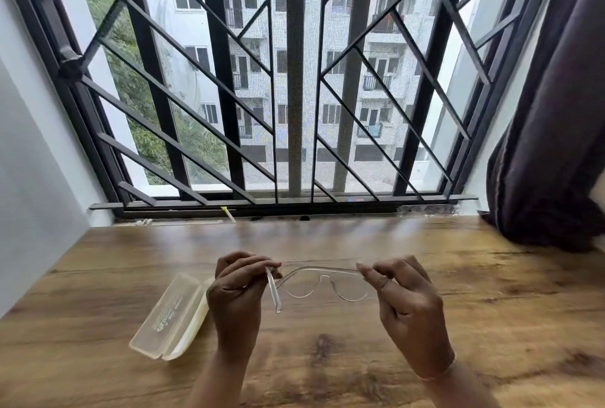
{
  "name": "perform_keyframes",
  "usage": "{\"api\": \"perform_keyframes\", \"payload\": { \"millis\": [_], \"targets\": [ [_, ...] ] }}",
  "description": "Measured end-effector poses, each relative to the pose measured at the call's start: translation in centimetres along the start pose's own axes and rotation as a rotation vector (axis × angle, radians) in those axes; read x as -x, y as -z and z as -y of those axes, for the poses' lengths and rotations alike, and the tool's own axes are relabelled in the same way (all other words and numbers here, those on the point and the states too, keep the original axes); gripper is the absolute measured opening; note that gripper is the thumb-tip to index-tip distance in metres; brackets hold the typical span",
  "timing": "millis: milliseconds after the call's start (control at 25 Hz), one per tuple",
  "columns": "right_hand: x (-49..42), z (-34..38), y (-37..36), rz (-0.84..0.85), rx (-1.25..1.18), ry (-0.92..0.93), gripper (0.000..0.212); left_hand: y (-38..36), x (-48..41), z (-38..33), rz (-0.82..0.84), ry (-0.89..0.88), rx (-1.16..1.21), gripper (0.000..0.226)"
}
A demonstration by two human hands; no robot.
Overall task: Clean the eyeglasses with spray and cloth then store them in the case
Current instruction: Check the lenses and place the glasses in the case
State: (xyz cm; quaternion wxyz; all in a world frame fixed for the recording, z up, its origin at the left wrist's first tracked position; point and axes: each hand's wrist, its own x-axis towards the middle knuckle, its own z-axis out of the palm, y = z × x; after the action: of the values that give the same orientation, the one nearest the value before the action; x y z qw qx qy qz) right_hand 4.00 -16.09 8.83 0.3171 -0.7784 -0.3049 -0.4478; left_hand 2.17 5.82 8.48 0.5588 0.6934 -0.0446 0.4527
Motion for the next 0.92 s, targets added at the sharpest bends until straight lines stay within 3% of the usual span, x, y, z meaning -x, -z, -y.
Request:
{"api": "perform_keyframes", "payload": {
  "millis": [240, 520, 640, 760, 920],
  "targets": [
    [0.0, 0.2, 0.2, -0.004, -0.052, -0.037, 0.019, -0.1, 0.1, 0.2, -0.023, 0.015, 0.006, 0.026],
    [0.7, 0.4, 0.0, -0.096, -0.382, -0.409, 0.039, 0.0, 0.5, 0.9, -0.024, 0.120, 0.118, 0.044],
    [0.6, 0.2, 0.0, -0.103, -0.399, -0.434, 0.033, 0.0, 0.5, 1.6, 0.052, 0.170, 0.151, 0.044],
    [0.5, 0.0, 0.0, -0.117, -0.367, -0.436, 0.033, 0.2, 0.8, 2.1, 0.141, 0.239, 0.246, 0.026],
    [0.4, -0.1, -0.1, -0.136, -0.354, -0.434, 0.032, 0.9, 1.0, 2.3, 0.121, 0.205, 0.365, 0.029]
  ]
}}
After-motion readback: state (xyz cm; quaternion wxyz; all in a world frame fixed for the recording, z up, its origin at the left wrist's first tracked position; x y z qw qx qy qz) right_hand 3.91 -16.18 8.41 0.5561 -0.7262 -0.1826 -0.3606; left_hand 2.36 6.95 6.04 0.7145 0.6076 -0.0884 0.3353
